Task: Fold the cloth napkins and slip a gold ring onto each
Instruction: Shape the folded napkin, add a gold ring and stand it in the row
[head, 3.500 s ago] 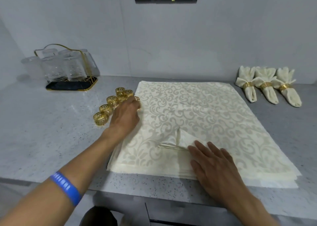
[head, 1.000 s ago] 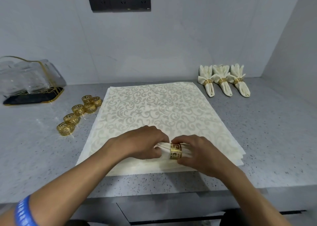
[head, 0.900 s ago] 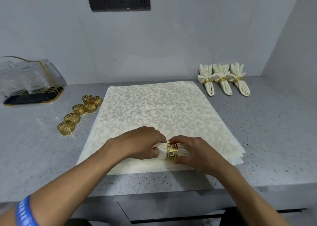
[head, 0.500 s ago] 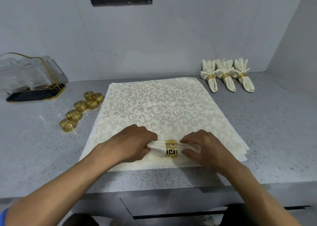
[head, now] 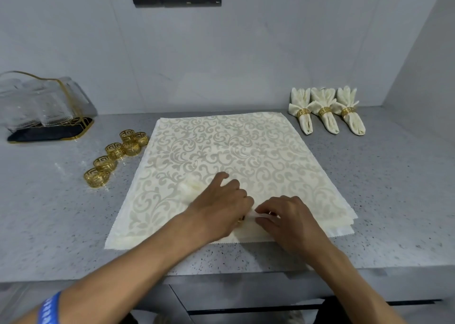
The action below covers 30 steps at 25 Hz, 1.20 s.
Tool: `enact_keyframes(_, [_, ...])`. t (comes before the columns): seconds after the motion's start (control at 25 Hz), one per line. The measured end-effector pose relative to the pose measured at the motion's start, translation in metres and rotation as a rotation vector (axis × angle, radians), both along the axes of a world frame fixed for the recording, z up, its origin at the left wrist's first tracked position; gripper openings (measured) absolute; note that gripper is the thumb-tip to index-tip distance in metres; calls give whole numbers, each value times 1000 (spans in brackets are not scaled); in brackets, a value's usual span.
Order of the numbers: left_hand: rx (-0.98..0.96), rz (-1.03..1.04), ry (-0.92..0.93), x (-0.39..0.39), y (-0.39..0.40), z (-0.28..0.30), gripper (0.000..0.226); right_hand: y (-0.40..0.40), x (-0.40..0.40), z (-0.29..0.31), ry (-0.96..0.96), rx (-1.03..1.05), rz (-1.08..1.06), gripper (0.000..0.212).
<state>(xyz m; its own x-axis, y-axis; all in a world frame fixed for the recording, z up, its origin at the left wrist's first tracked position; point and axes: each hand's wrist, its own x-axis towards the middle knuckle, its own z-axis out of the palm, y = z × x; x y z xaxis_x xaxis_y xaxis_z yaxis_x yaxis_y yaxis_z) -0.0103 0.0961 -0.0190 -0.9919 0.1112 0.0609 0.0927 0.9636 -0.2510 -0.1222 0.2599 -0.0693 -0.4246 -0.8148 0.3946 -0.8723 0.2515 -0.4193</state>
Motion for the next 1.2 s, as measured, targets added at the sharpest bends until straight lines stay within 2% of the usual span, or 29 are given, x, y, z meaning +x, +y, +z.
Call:
enact_keyframes(0.12, [-82,-85,69,3,-16,1,32,4,15,2,-146,-34,-118,4])
enact_keyframes(0.24, [-146,-149,104,4,-18,-10,48,-3,43,-7,-130,-56,-181,13])
enact_keyframes(0.32, [-34,-118,103,14,-21,-17,76,-5,58,-10,-94,-44,-238,17])
enact_keyframes(0.36, [84,-105,134,23,-24,-20,87,-4,61,-10,-88,-39,-259,17])
enact_keyframes(0.4, [242,-54,172,33,-25,-20,89,-4,60,-5,-102,-45,-271,24])
enact_keyframes(0.48, [587,146,337,48,-22,-18,69,-7,47,8,-184,-101,-304,29])
enact_keyframes(0.56, [700,374,518,49,-23,-23,40,-22,27,17,-289,-119,-307,17])
enact_keyframes(0.6, [730,454,512,46,-27,-28,31,-33,17,19,-335,-73,-282,19])
enact_keyframes(0.72, [933,428,352,29,-38,-34,37,-64,-2,22,-558,-31,-73,45])
enact_keyframes(0.84, [1053,351,318,17,-44,-30,41,-75,-6,23,-665,-113,45,44])
enact_keyframes(1.0, [1039,347,357,20,-50,-26,23,-68,-8,16,-559,-214,-20,24])
enact_keyframes(1.12, [1021,440,404,30,-52,-35,18,-49,-11,-1,-310,-239,-97,20])
enact_keyframes(1.2, [973,471,395,37,-48,-41,14,-36,-10,-15,-78,-190,-112,15])
